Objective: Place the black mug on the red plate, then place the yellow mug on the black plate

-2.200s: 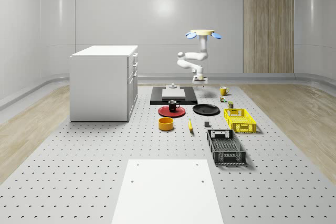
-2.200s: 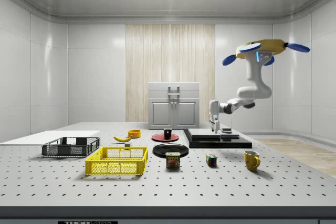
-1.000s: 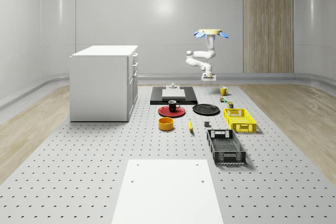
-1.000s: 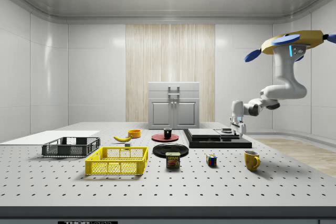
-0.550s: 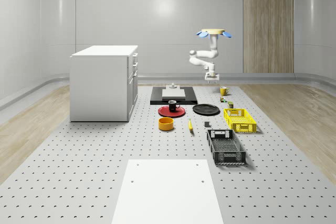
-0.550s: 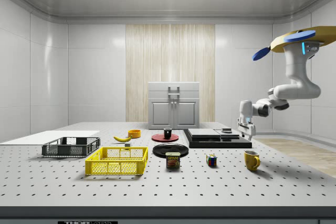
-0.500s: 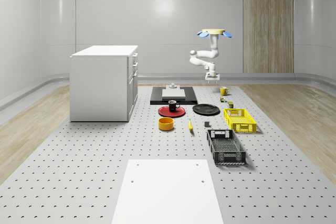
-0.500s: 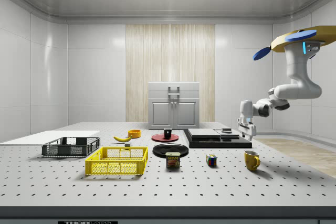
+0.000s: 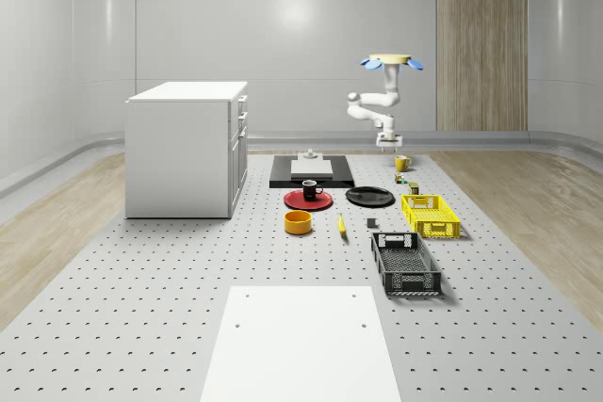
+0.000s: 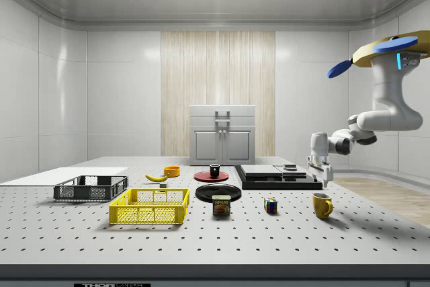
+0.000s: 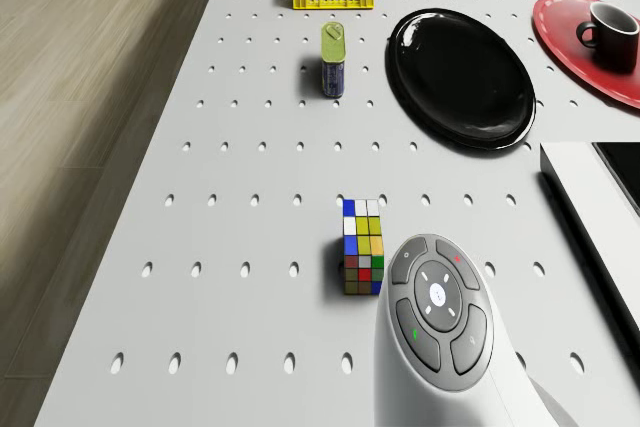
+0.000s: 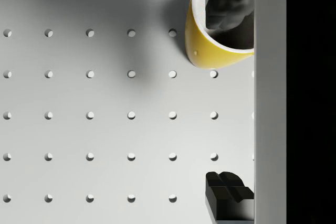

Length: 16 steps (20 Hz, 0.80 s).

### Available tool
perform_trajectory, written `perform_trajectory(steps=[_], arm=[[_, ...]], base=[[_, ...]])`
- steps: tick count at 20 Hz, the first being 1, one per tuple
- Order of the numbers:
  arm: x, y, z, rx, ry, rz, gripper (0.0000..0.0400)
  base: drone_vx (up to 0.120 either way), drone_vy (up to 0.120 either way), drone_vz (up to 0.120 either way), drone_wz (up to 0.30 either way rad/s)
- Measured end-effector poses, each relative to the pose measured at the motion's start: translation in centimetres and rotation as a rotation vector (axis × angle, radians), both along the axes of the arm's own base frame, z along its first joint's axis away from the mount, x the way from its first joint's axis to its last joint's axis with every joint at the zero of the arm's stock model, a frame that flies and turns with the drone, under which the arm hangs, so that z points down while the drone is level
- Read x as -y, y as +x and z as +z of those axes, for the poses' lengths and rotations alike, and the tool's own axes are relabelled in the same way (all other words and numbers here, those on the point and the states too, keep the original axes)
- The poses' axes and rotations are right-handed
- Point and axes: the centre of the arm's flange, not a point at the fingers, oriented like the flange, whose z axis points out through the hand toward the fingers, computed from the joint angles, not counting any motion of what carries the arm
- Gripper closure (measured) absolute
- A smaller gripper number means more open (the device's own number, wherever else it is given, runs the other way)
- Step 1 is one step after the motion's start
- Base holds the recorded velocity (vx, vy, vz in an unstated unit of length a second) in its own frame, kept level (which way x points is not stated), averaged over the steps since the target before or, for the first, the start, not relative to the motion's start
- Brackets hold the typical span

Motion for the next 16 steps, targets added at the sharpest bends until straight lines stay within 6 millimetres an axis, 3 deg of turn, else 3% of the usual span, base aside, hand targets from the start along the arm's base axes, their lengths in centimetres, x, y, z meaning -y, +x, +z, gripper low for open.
perform_trajectory(steps=[3,9,16], arm=[[0.0,0.0,0.0,0.0,0.0,0.0,0.0],[0.0,0.0,0.0,0.0,0.0,0.0,0.0],[0.0,0.0,2.2,0.0,0.0,0.0,0.0]], base=[[0.12,0.12,0.0,0.0],[0.0,0.113,0.0,0.0],[0.0,0.0,0.0,0.0]])
